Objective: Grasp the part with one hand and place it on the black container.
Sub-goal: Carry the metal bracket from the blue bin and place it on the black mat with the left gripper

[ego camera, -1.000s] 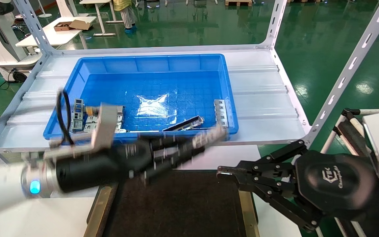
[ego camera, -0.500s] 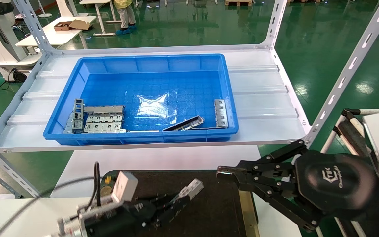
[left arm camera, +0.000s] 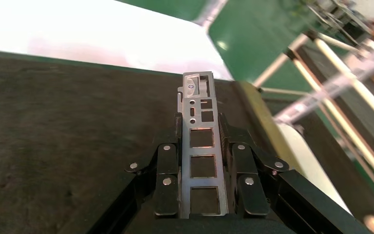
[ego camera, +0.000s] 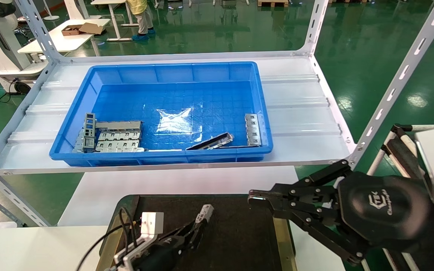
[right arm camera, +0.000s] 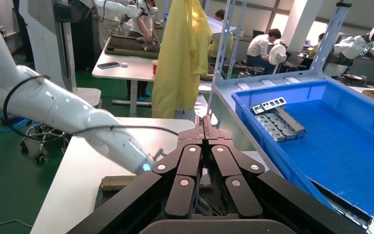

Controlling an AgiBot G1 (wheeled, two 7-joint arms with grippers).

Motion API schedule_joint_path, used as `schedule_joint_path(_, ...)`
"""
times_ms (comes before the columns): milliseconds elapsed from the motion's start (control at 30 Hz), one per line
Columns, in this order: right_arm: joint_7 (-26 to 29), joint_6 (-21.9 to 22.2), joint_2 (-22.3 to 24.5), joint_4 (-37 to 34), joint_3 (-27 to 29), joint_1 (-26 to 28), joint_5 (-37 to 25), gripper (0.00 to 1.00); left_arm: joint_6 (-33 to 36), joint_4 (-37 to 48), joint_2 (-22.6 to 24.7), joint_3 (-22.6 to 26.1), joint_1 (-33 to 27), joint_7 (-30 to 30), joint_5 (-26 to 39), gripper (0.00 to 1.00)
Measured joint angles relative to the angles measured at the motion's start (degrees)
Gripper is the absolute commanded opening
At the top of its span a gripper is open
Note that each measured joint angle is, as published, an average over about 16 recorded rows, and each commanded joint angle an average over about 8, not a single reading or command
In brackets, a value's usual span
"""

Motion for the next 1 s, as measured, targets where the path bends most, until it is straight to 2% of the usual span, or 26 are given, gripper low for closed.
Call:
schedule_joint_path(200,0.0,0.0,0.0,0.0,0.0,0.0,0.0,0.00,-7.9,5.3,5.3,1.6,-1.0,-2.4,2.4,0.00)
schedule_joint_path(433,0.0,0.0,0.0,0.0,0.0,0.0,0.0,0.00,-13.6,10.8,9.3,3.3,-2.4,-3.9,3.0,0.00)
schedule_joint_path(1000,0.0,0.0,0.0,0.0,0.0,0.0,0.0,0.00,-20.9,16.9,11.5,10.6,-5.2,-5.5,-1.7,0.00)
